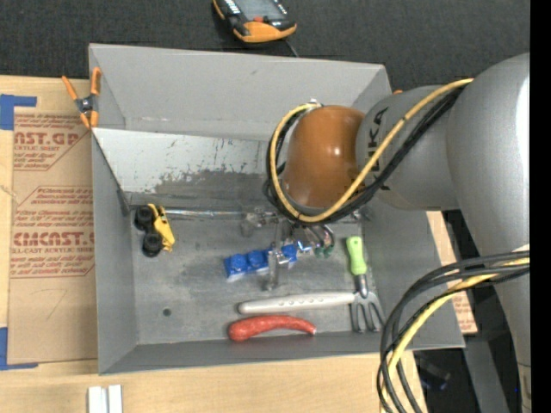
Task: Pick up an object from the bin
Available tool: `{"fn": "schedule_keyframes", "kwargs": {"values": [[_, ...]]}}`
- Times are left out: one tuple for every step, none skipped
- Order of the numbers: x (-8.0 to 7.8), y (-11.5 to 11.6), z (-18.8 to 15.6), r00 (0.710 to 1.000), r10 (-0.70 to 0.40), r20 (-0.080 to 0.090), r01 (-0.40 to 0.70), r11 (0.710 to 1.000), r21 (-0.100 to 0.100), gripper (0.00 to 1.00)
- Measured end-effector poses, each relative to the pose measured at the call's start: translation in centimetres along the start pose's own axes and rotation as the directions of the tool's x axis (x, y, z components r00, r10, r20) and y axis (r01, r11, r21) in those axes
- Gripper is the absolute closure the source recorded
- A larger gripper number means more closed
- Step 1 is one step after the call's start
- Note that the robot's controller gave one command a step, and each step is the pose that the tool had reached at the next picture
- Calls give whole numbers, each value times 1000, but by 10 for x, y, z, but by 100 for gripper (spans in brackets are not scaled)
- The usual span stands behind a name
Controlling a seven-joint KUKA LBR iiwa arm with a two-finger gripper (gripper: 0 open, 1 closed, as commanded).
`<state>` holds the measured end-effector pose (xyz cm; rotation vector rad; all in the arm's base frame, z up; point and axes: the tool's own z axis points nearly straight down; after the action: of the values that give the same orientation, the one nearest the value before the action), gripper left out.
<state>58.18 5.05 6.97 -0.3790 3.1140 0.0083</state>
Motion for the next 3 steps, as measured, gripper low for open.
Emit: {"fn": "schedule_keyframes", "kwargs": {"values": [[1,-6,-1,995,-99,-6,99,995,0,100],[2,-7,-1,994,-113,-7,113,994,0,100],[5,-6,-16,993,-113,-21,113,994,-3,100]]}}
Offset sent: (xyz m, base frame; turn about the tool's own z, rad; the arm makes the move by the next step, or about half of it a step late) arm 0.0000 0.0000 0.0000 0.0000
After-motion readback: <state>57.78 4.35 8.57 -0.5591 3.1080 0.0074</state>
